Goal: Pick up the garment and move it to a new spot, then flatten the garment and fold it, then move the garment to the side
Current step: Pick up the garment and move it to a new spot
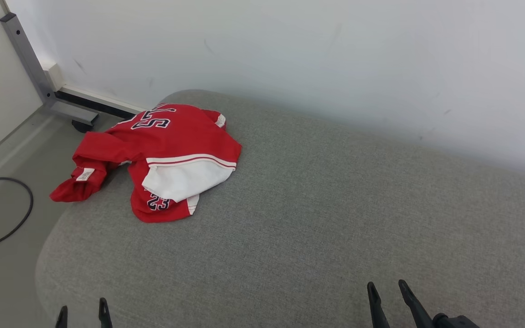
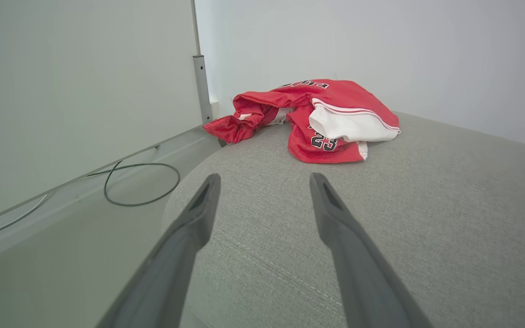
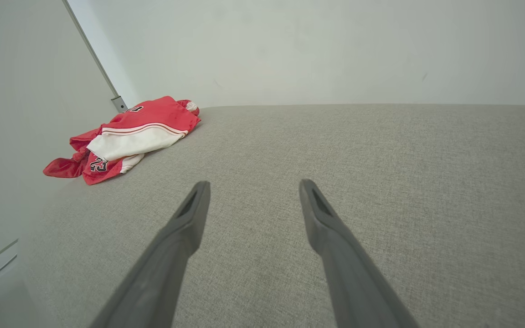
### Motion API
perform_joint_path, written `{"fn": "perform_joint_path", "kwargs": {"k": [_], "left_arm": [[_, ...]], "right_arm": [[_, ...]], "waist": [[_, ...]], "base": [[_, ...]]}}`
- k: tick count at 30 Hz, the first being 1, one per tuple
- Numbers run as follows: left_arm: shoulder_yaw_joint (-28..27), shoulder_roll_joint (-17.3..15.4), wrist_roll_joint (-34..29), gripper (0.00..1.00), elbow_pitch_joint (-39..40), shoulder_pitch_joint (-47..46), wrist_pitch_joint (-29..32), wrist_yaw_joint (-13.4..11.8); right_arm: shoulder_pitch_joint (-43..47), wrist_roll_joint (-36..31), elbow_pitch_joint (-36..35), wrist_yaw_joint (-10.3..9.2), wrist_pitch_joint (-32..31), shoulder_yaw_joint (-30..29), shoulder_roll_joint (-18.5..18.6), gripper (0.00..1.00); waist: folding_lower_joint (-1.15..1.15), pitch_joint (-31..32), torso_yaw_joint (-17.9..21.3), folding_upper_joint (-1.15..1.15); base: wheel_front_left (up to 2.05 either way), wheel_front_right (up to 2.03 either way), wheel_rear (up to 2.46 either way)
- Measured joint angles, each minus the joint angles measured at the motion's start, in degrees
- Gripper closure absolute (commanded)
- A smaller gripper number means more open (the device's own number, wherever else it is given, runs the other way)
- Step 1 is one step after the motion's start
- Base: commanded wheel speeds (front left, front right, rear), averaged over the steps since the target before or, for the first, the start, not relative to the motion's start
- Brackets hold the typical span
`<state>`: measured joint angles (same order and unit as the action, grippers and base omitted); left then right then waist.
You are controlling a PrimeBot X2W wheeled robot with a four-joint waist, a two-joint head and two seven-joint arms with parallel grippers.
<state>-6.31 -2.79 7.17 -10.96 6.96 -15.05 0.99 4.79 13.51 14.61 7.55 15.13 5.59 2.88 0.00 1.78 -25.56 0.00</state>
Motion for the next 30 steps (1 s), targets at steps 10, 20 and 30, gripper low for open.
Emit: {"fn": "perform_joint_path", "kwargs": {"k": [10, 20, 30], "left_arm": [[-4.9, 0.0, 1.5, 0.0, 0.6, -9.1, 0.0, 1.2], [-13.1, -2.3, 3.0, 0.0, -4.0, -25.8, 0.0, 4.5], [-14.2, -9.9, 5.7, 0.0, -14.8, -40.4, 0.0, 6.1]], "right_arm": [[-2.8, -2.2, -2.0, 0.0, 0.0, -0.5, 0.0, 0.0], [-7.8, -5.8, -6.4, 0.0, 0.0, -2.2, 0.0, 0.0], [-11.2, -7.1, -10.3, 0.0, 0.0, -3.2, 0.0, 0.0]], "waist": [[0.01, -2.4, 2.8, 0.0], [0.01, -8.4, 8.2, 0.0], [0.02, -15.2, 14.1, 0.01]], "base": [[0.0, 0.0, 0.0], [0.0, 0.0, 0.0], [0.0, 0.0, 0.0]]}}
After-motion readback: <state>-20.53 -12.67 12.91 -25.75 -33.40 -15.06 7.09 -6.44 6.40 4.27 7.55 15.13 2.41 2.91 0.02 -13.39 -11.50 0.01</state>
